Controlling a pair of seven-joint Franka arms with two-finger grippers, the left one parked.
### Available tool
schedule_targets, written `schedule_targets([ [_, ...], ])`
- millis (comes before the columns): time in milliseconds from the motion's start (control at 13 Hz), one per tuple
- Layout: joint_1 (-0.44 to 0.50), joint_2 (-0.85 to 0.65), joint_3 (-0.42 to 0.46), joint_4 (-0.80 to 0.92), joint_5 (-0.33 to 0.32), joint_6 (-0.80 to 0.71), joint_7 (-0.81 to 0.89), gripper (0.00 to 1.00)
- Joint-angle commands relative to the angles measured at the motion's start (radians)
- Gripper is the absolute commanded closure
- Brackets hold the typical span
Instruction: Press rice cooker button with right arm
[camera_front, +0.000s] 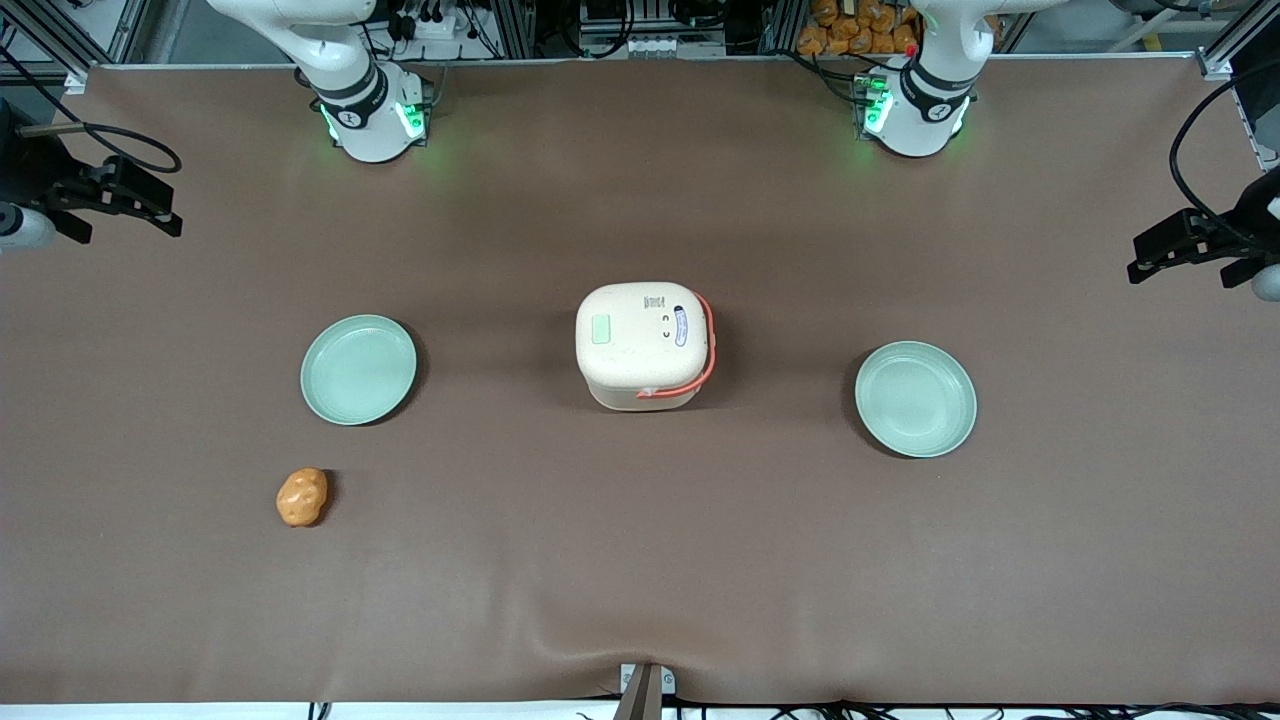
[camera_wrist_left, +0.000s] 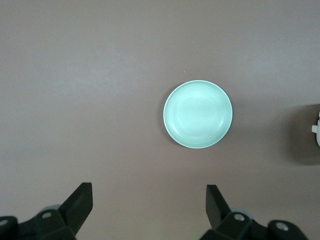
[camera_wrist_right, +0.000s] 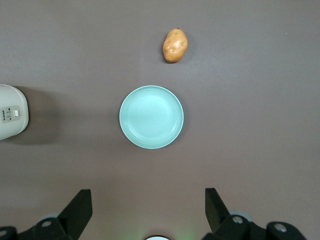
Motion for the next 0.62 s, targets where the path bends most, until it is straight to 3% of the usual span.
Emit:
schedule_targets([
  [0,0.005,0.008,-0.002,0.016,-0.013,-0.002,-0.005,0.00],
  [538,0.006,0.008,-0.002,0.016,-0.012,-0.005,0.001,0.00],
])
